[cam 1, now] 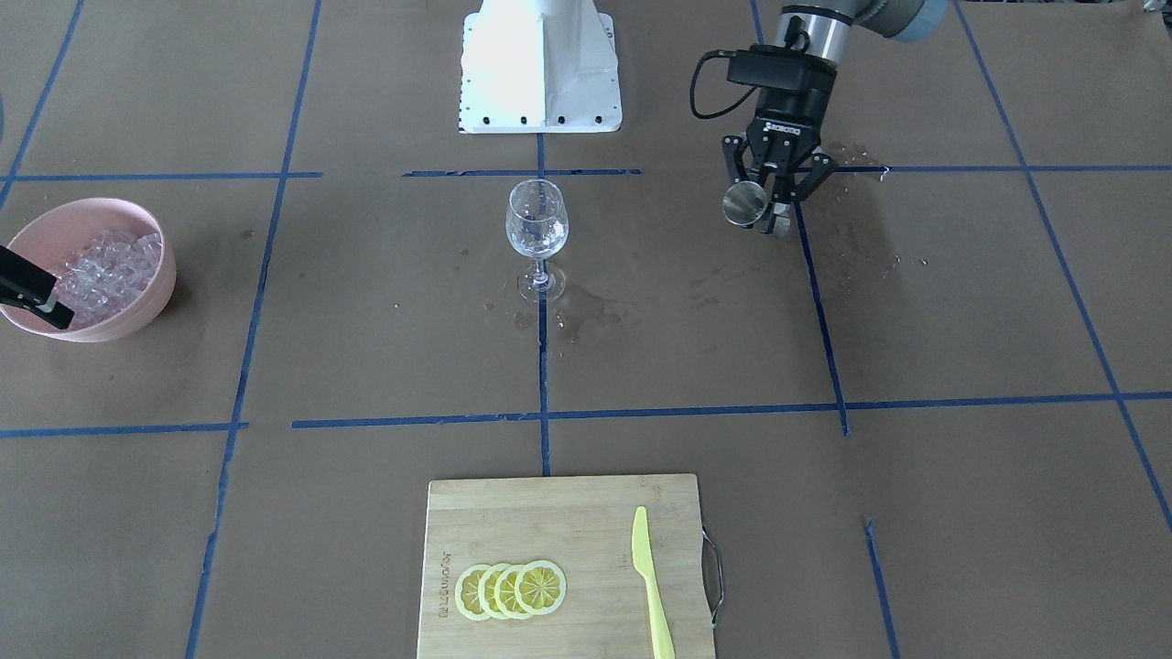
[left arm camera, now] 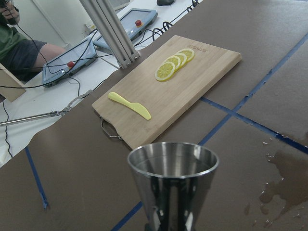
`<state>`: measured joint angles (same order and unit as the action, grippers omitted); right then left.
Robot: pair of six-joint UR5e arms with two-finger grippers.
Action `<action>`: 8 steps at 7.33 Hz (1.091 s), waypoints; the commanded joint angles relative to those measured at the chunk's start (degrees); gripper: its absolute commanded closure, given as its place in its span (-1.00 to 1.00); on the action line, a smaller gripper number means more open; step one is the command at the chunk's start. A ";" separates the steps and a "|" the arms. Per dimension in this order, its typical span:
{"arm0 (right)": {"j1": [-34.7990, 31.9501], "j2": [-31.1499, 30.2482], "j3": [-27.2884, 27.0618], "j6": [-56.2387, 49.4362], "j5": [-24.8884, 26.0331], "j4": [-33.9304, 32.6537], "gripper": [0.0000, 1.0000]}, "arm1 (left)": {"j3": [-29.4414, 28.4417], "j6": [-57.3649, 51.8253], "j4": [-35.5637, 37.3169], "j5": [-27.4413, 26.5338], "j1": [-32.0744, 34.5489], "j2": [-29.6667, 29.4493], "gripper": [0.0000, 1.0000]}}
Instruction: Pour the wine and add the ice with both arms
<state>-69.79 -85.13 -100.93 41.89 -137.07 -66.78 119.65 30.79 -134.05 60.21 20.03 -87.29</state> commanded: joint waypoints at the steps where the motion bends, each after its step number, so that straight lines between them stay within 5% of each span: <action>1: 1.93 -2.48 -2.25 3.43 0.57 0.16 -1.00 | -10.34 15.81 -24.30 -8.31 0.27 8.17 1.00; 3: 2.82 -4.60 -3.48 3.81 2.24 0.16 -1.00 | -21.59 21.56 -50.13 -10.36 -0.08 15.73 1.00; 6: 2.82 -5.75 -4.01 3.81 2.15 0.16 -1.00 | -27.62 28.27 -51.76 -17.12 -5.41 14.26 1.00; 8: 2.90 -5.84 -4.01 3.81 2.15 0.16 -1.00 | -27.45 27.75 -44.42 -22.75 -8.16 8.57 1.00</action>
<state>-66.92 -90.91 -104.90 45.70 -134.86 -66.62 92.24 58.61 -182.72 40.50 13.42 -75.85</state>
